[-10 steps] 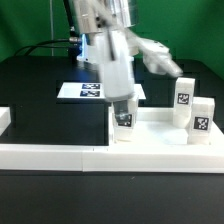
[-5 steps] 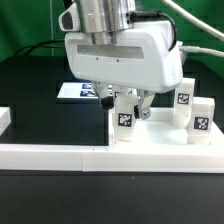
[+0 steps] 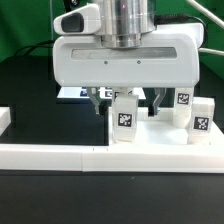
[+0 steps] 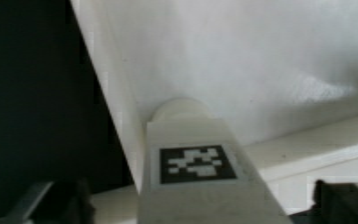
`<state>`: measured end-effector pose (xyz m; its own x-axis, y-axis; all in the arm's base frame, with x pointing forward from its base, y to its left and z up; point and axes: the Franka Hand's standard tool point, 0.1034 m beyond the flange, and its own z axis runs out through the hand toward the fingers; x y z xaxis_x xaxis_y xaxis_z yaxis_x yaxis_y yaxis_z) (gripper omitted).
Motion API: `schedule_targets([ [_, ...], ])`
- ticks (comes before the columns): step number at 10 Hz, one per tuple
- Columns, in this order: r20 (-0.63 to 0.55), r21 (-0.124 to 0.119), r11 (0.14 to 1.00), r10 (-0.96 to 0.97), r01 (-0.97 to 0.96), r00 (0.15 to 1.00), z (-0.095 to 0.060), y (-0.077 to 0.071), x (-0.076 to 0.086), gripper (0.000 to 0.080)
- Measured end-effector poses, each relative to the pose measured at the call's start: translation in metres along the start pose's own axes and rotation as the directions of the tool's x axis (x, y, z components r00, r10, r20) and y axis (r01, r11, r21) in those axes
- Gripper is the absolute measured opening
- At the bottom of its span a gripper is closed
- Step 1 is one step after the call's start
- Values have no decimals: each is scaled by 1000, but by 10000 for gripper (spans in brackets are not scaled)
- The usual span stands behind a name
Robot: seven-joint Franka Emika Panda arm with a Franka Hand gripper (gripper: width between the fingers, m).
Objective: Assemble square table
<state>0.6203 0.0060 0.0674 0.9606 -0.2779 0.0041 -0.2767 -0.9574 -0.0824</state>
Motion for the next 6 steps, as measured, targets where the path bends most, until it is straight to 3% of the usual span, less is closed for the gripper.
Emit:
schedule_targets([
  [2,0,0,1000,2,-2,1000,0,0,0,283],
  [4,-7,3,984,178,-178,984,-1,-1,1,288],
  [6,-50,-3,832,553,-554,831,0,-4,0,288],
])
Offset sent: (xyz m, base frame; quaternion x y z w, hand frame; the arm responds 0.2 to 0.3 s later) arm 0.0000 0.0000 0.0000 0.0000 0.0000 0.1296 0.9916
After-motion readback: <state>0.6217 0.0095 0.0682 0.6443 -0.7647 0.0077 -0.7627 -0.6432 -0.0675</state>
